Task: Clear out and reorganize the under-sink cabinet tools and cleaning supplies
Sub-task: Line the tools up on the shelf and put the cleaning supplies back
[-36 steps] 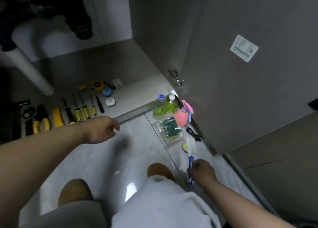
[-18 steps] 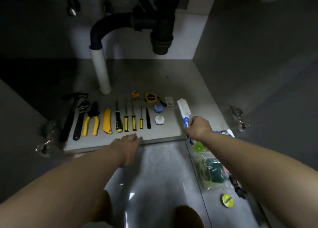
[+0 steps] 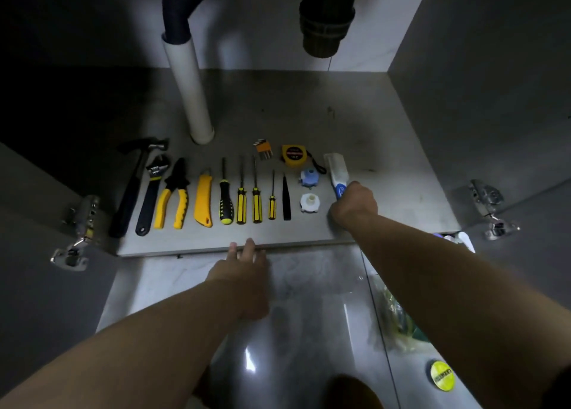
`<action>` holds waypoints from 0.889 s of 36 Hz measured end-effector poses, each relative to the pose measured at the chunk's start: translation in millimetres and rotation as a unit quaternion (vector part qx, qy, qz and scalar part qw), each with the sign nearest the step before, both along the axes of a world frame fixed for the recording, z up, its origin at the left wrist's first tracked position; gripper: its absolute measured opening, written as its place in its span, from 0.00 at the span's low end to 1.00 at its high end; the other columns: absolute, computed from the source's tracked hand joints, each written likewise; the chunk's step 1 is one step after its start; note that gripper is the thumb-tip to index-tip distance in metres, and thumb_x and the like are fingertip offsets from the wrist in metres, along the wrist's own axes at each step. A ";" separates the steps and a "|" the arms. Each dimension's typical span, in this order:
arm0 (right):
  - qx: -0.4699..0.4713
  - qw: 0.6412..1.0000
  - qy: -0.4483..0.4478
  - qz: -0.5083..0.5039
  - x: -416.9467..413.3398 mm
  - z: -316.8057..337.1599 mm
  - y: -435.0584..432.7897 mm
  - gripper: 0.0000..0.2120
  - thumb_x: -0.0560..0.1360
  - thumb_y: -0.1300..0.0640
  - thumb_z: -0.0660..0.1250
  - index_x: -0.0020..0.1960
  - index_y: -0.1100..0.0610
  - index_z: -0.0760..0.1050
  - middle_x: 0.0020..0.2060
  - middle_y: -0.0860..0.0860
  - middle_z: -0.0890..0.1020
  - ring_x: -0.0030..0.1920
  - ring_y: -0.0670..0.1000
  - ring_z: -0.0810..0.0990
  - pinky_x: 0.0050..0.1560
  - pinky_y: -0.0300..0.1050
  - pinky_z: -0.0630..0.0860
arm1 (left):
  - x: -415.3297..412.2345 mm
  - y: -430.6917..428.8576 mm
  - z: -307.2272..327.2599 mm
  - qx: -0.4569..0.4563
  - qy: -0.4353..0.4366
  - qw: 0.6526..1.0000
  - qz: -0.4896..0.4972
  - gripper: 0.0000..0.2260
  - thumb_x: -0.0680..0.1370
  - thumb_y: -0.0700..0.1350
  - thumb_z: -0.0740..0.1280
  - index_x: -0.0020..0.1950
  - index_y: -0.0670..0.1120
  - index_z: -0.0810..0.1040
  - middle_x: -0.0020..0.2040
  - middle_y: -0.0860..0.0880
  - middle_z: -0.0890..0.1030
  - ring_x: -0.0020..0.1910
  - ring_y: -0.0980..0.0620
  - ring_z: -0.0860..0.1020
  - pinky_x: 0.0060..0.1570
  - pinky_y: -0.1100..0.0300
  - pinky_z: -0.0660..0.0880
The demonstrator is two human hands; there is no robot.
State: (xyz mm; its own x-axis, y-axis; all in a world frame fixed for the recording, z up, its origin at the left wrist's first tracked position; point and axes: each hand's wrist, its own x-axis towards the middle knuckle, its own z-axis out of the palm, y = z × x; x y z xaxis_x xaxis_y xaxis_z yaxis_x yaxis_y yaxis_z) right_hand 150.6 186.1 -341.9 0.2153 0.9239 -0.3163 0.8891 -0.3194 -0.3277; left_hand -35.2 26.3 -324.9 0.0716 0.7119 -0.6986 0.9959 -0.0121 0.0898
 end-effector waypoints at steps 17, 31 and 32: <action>0.015 0.996 0.001 0.091 2.4 -9.5 -29.8 0.20 0.76 0.54 0.69 0.64 0.60 0.69 0.58 0.59 0.74 0.58 0.60 0.76 0.54 0.50 0.75 | -2.3 11.7 8.1 -0.003 -0.013 1.000 0.017 0.39 0.75 0.53 0.66 0.82 0.51 0.51 0.80 0.49 0.53 0.79 0.40 0.57 0.71 0.46 0.69; -0.289 0.932 0.113 0.186 105.4 63.1 -121.4 0.10 0.79 0.58 0.63 0.57 0.56 0.79 0.40 0.49 0.81 0.33 0.46 0.79 0.26 0.35 0.69 | 48.2 21.5 38.8 -0.049 -0.010 0.999 -0.006 0.36 0.79 0.51 0.66 0.83 0.46 0.54 0.78 0.41 0.66 0.73 0.42 0.71 0.70 0.52 0.71; -0.290 0.933 0.128 0.170 117.4 64.4 -133.4 0.09 0.79 0.58 0.63 0.56 0.55 0.80 0.39 0.48 0.81 0.29 0.44 0.78 0.25 0.35 0.69 | 59.3 22.1 45.7 -0.061 -0.015 0.998 -0.027 0.34 0.80 0.51 0.65 0.82 0.45 0.55 0.79 0.42 0.64 0.75 0.43 0.68 0.72 0.53 0.68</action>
State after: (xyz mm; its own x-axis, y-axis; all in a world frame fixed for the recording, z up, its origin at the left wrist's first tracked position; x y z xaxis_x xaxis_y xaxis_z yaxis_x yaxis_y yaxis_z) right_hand 268.0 52.7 -277.4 -0.2098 0.5822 -0.7855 0.8874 -0.2240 -0.4030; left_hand 24.2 48.3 -279.1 0.1296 0.6162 -0.7768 0.9909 -0.0520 0.1241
